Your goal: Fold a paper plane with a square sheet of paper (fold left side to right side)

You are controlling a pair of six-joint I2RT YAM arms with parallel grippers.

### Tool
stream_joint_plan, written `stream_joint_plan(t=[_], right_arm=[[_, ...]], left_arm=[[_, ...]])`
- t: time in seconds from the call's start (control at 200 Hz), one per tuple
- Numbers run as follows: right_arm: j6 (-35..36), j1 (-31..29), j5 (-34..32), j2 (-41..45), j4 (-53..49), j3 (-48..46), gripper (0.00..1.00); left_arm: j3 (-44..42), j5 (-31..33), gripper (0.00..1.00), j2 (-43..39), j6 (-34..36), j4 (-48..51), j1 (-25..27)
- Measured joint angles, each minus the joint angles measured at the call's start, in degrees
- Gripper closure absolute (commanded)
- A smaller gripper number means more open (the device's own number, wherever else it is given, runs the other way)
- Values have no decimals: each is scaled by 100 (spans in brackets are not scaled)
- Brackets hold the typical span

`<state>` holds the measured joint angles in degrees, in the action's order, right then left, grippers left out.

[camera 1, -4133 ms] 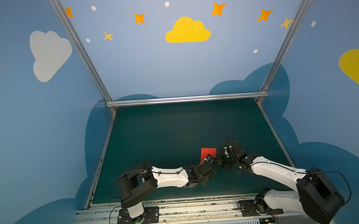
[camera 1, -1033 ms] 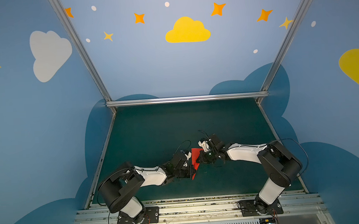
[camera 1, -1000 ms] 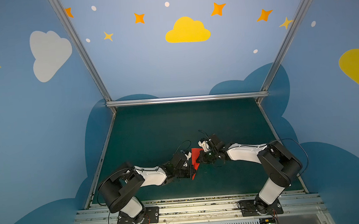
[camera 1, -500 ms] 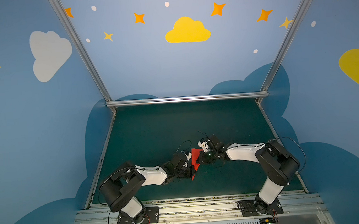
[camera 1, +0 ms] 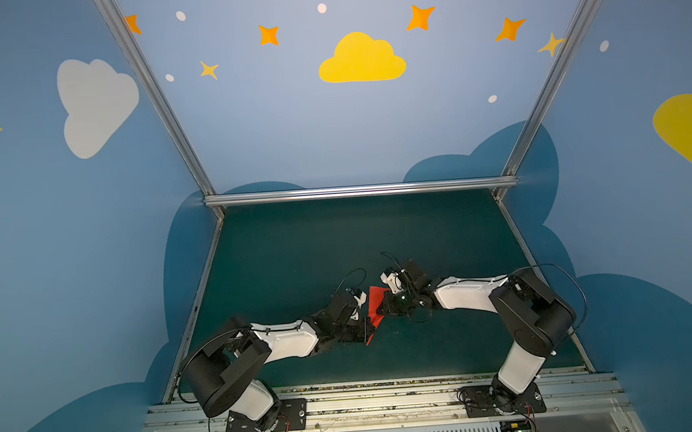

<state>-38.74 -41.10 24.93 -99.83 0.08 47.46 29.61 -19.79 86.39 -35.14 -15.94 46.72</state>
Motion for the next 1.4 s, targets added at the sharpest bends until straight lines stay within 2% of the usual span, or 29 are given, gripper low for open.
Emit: stream_joint_plan(t=[0.33,0.506,0.736,1.156,1.397], right_arm=[[2,0,9,-85,7,0,100],[2,0,11,-85,7,2,100],[2,0,4,-87,-11,22,100],[2,0,4,-87,-15,22,100],[4,0,7,-87,-55,37,100]], left_arm=[[-2,125,65,-337,107,229,-28],[22,330,46,-380,203,411,-35],[450,374,33,-190,599,890,-44],[1054,540,30,328,1311,1613,70],[1250,804,34,470,1547,1821,223]])
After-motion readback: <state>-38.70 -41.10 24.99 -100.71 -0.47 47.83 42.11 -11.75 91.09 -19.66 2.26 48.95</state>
